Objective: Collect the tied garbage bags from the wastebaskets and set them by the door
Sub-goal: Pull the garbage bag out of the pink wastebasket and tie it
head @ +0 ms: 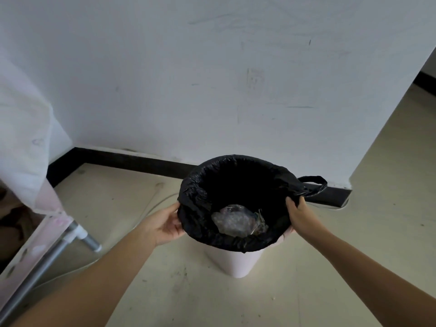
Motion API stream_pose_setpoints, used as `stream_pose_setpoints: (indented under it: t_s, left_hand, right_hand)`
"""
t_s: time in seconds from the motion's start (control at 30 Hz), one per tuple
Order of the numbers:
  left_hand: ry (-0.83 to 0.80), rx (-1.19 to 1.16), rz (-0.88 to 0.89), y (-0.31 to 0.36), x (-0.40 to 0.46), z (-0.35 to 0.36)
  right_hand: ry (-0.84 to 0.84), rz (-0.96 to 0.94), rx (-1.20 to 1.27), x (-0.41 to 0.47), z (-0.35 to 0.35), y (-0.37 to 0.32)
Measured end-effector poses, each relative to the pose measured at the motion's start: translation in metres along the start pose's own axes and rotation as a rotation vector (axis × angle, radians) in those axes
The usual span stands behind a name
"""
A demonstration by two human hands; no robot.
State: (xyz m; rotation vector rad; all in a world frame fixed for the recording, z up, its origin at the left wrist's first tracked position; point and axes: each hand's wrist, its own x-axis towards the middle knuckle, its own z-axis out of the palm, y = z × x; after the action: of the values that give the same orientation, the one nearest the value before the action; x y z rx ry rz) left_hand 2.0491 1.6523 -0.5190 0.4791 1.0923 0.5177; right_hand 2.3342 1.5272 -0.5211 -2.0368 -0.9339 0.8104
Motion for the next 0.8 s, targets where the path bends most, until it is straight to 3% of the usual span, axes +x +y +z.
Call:
stream_pose_setpoints:
  t_s: [0.13,0.27,0.4,0.57,0.7,0.8]
  left_hand:
    - [0.130,0.162,0.140,0.015,0.001,0.003]
    - [0.196,-0.059,0.041,-0.007,-0.004,0.010]
    - [0.025,0.007,-0.183,-0.021,-0.006,0.005]
    - [-0.082,0.122,-0.235,-0.024,-0.004,-0.006]
    - [0.008,0.097,-0.133,-0.023,-0.008,0.000]
    - [0.213,0.050,0.019,-0.012,-0.002,0.010]
  right_hand:
    - [0.130,-0.083,-0.365,0.004,-0.007,0.001]
    - [0.175,-0.159,-0.257,0.007,-0.012,-0.001]
    - [0.192,-0.153,-0.160,0.009,-0.017,-0.004]
    - [0.202,-0.141,-0.116,0.012,-0.021,-0.003]
    - [0.195,-0.161,-0.228,0.010,-0.016,-0.001]
    - [0.283,-0.233,-0.380,0.006,-0.013,-0.002]
